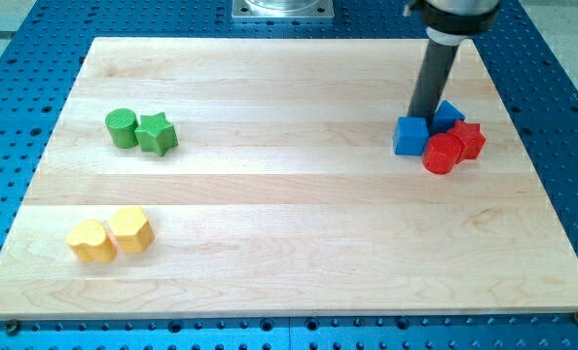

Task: Place your arm at the top right of the green star

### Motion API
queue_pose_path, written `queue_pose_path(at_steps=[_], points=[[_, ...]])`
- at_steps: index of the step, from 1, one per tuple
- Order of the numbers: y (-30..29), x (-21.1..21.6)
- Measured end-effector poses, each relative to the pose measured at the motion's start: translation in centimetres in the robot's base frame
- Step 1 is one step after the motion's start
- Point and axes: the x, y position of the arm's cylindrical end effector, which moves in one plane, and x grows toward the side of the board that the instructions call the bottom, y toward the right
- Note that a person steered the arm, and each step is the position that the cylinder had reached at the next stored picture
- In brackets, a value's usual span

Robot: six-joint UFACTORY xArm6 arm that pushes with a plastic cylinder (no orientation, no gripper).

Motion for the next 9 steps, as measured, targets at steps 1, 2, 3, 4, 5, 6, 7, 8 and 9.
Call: queue_pose_path(at_steps=[1,2,3,4,5,6,7,8,9], points=[[-1.0,-0.8],[-5.6,-2.1],[-5.6,-5.0],[-5.6,-5.3],[-8.4,-5.3],[-11.6,-5.3],[-13.1,-5.4],[-19.9,-4.9],[-28.7,-4.9]])
